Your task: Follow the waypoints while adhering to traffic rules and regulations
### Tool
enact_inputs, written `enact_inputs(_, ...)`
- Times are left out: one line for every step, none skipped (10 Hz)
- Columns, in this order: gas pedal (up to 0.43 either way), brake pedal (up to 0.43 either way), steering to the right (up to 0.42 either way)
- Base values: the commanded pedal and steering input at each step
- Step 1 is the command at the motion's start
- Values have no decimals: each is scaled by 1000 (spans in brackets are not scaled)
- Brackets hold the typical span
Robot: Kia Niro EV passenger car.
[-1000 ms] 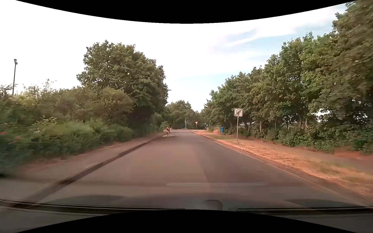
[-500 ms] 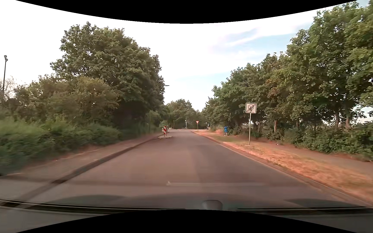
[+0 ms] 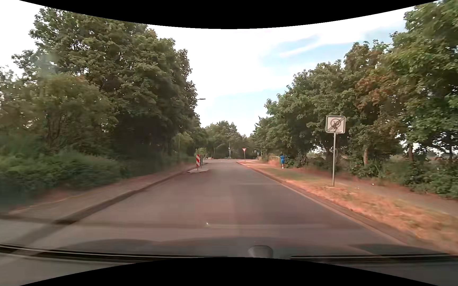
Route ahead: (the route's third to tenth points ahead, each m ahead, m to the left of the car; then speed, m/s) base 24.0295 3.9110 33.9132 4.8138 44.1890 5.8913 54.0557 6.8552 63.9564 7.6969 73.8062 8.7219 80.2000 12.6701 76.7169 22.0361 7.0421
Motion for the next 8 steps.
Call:
enact_inputs(150,0,-12)
enact_inputs(150,0,-14)
enact_inputs(150,0,-14)
enact_inputs(150,0,-13)
enact_inputs(150,0,-8)
enact_inputs(150,0,-8)
enact_inputs(150,0,-7)
enact_inputs(150,0,-7)
